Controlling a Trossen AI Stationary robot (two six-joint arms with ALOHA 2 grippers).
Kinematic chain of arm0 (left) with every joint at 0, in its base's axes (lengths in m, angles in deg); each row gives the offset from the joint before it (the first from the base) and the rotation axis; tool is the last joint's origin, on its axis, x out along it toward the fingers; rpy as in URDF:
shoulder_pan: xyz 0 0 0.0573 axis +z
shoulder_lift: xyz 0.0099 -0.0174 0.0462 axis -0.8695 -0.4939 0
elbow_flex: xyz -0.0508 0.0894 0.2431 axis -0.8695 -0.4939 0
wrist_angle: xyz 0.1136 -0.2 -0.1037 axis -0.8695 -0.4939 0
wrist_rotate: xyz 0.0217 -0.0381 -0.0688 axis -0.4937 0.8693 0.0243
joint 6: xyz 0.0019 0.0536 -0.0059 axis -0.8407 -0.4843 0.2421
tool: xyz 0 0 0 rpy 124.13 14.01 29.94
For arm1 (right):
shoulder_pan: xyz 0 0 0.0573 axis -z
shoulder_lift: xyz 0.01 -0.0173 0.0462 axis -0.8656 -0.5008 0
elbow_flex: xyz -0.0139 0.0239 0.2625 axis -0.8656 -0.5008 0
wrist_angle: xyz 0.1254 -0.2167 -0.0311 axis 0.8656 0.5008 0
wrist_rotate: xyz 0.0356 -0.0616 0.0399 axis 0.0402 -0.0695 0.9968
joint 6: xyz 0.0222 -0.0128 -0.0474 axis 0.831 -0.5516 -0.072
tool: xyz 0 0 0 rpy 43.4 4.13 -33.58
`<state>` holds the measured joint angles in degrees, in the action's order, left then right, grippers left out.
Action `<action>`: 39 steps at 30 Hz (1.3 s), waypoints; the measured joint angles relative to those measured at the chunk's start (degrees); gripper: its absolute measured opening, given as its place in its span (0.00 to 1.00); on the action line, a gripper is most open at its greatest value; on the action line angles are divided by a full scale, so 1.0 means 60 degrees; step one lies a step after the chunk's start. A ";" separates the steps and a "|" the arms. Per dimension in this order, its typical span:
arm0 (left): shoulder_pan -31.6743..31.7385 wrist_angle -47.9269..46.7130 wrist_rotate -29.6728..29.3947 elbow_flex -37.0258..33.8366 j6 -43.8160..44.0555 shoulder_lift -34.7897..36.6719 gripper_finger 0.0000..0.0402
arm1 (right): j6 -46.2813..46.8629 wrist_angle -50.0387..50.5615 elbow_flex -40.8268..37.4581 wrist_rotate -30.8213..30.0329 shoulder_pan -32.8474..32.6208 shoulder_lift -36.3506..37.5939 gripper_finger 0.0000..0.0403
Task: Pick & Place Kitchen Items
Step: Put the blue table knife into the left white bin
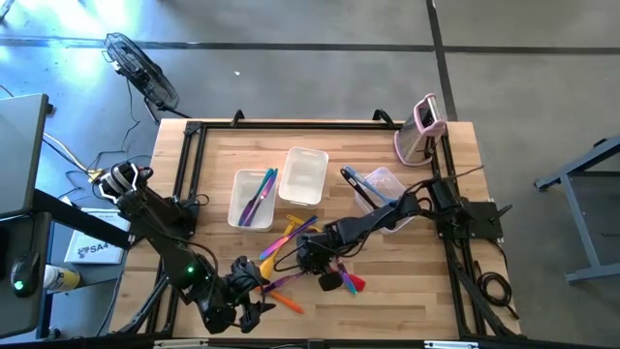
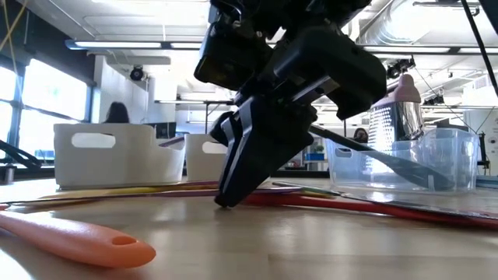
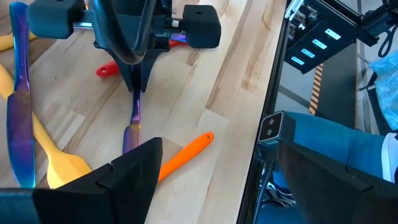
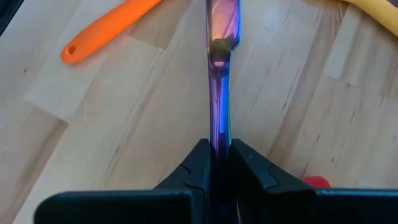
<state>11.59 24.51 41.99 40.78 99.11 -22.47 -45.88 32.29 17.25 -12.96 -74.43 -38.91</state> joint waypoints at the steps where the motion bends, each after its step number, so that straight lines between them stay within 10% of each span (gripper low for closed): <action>1: -0.0010 0.0001 -0.0003 0.0000 -0.0002 0.0000 0.77 | 0.0047 0.0015 -0.0004 -0.0052 -0.0016 0.0030 0.08; 16: -0.0197 0.0073 -0.0222 0.0000 0.0008 -0.0004 0.77 | 0.0387 0.0783 -0.0026 -0.0964 -0.0680 0.0598 0.08; 39: -0.0175 0.0065 0.0575 -0.0004 -0.0043 0.0521 0.77 | 0.1504 0.4083 -0.0011 -0.5966 -0.2289 0.4112 0.08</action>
<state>10.54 24.90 45.44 40.76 98.85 -19.34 -36.86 56.79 17.18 -48.76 -88.16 -14.24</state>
